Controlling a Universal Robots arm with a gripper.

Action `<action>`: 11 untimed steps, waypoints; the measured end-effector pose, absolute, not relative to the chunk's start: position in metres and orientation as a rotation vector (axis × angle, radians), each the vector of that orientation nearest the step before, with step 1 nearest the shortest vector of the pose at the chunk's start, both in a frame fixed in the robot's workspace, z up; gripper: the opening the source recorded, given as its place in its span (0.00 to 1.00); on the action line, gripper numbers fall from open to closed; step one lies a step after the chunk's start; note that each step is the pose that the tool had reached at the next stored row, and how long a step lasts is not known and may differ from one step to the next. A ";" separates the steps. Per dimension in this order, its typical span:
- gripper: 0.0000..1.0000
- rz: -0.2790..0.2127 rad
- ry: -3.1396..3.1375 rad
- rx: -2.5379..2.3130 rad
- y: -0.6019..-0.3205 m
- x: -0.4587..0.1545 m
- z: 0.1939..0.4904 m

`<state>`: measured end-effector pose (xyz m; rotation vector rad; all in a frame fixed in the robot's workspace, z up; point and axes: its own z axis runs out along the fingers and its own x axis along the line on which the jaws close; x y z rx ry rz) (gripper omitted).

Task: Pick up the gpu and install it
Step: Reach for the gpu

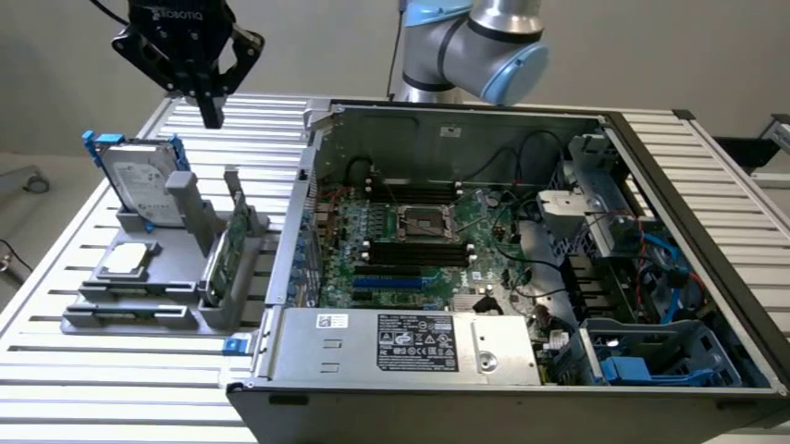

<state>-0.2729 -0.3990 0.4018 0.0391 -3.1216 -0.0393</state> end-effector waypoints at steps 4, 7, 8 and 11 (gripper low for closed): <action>0.11 -0.033 -3.121 0.052 -0.399 -0.278 0.400; 0.11 -0.028 -3.121 0.061 -0.399 -0.283 0.398; 0.11 -0.026 -3.121 0.064 -0.399 -0.284 0.398; 0.11 -0.019 -3.120 0.071 -0.399 -0.286 0.397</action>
